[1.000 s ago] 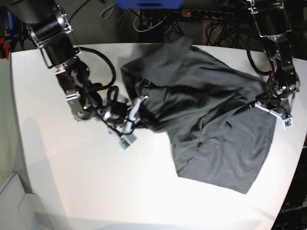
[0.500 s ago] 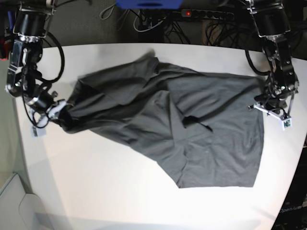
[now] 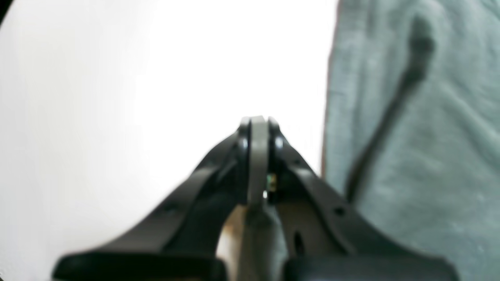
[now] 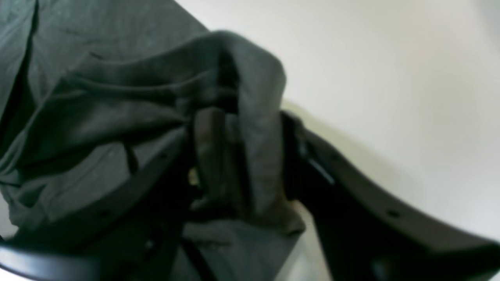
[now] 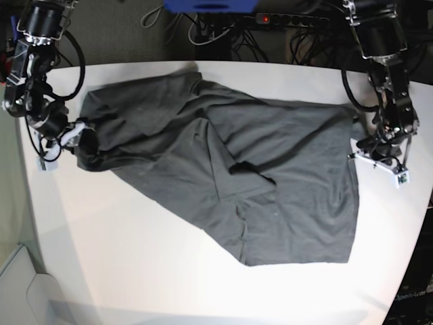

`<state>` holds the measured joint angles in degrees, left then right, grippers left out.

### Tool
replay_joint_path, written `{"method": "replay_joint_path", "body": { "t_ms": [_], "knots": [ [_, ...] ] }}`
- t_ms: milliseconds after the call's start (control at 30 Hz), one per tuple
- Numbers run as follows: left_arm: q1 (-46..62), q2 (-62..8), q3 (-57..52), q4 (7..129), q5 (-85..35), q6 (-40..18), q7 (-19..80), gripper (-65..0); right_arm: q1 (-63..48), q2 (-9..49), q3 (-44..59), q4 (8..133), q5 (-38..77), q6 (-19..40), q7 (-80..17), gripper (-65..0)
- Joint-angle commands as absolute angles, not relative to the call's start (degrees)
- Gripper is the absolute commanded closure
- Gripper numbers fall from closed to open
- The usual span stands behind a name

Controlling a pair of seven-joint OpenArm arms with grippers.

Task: Layout the t-shirt on the table in an organized manner, then fold the t-shirt properly
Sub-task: 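Release and regrasp the t-shirt fabric with the right gripper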

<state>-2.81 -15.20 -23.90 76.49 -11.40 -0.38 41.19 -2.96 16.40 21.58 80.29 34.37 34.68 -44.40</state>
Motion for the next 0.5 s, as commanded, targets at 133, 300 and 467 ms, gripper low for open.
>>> {"method": "replay_joint_path", "body": {
  "t_ms": [133, 300, 467],
  "knots": [
    [-4.0, -16.2, -24.4, 82.9, -11.5, -0.3, 40.1, -0.1, -3.8, 17.5, 25.9, 87.1, 35.7, 35.1, -42.3, -36.5],
    [-4.1, -14.5, -24.2, 87.5, -11.5, -0.3, 40.2, -0.1, -4.0, 16.2, 28.5, 94.4, 35.7, 35.1, -42.7, -40.2],
    [-3.6, -11.5, -22.2, 89.7, -10.9, -0.3, 40.3, -0.1, -3.7, 16.4, 17.2, 99.5, 35.6, 35.1, -42.8, -40.4]
  ]
}}
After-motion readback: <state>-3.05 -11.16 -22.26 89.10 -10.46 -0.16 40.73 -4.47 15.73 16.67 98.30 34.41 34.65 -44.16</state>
